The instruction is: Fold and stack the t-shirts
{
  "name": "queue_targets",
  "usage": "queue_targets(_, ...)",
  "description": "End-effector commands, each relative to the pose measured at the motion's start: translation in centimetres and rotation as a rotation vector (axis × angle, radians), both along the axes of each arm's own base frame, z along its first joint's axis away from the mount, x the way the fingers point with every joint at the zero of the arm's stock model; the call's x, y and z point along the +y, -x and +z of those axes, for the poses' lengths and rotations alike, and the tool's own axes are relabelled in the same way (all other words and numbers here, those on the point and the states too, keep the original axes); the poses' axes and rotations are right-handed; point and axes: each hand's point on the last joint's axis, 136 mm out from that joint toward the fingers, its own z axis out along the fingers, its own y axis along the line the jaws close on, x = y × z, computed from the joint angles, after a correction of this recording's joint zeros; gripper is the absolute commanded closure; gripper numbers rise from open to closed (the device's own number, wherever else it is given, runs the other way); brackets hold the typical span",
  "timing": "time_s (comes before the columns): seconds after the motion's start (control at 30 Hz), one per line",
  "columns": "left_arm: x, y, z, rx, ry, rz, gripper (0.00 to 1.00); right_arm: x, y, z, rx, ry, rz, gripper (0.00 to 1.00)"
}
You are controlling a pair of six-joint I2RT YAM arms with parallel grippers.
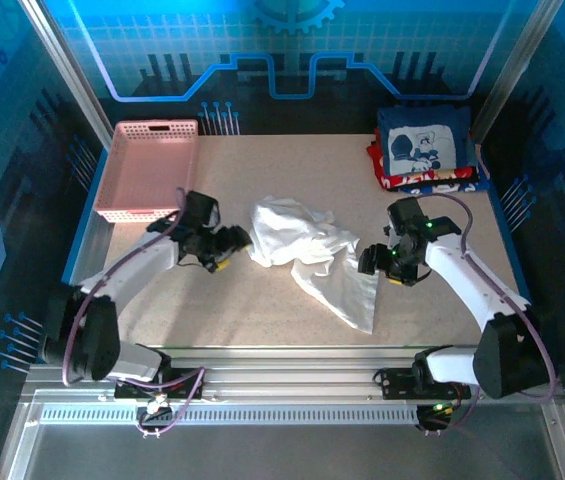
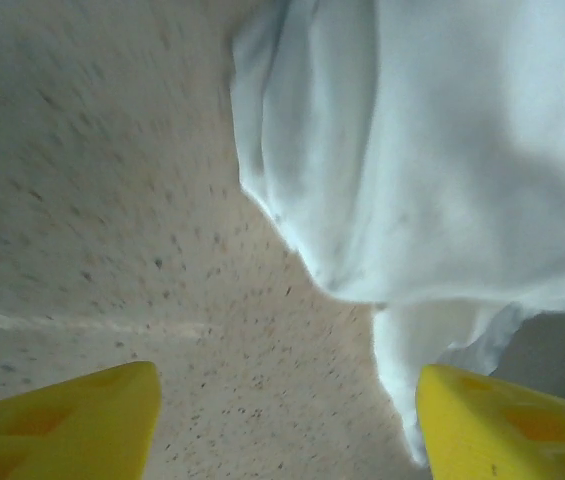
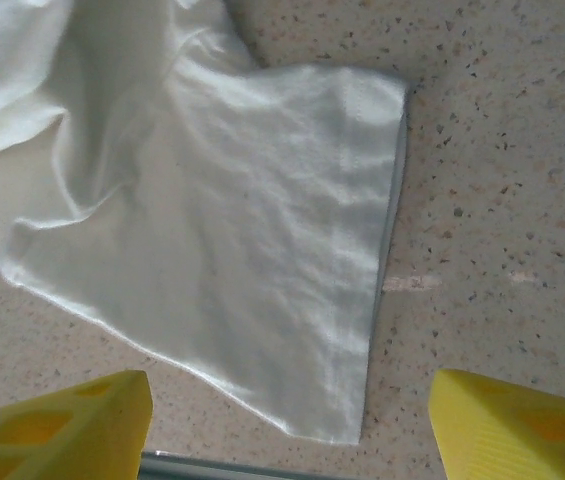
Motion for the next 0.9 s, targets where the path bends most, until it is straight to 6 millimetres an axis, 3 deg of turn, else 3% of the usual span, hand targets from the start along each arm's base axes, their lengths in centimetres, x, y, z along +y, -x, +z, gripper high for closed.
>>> queue_targets(0.0,-3.1,1.1,-2.2,0.046,0.046,-0.108,0.4,-0.3,-1.4,-1.5,-0.021,-0.007,-0.034,0.3)
queue_targets(0.23,-4.8,-0.4,-5.1,0.074,0.055,-0.097,0.48,-0.6,-2.5,-3.9,-0.003,0.001,-0.057,0.41)
queue_targets(0.5,-5.5,-4.1,-6.1,0.022,0.018,-0.079,0.56,-1.0,-3.1,-6.9,0.036,0.03,-0.095,0.49)
queue_targets(0.6,-5.9,-5.1,-6.4,0.019,0.016,-0.076,0.66,-1.2,-3.8,-7.9,0.054,0.051,-0.113,0.53)
queue_targets(0.7,-5.8,-5.9,-5.9,0.003,0.003,-0.068,0.83,-1.5,-4.3,-9.0,0.06,0.076,-0.139,0.6)
queue_targets(0.77,-5.8,-6.4,-5.1,-0.011,0.003,-0.071,0.98,-1.4,-5.9,-8.6,0.034,0.077,-0.151,0.7)
queue_targets(0.87,-5.2,-7.0,-2.8,-0.052,0.005,-0.067,1.0,-1.2,-7.3,-7.7,0.001,0.075,-0.155,0.88)
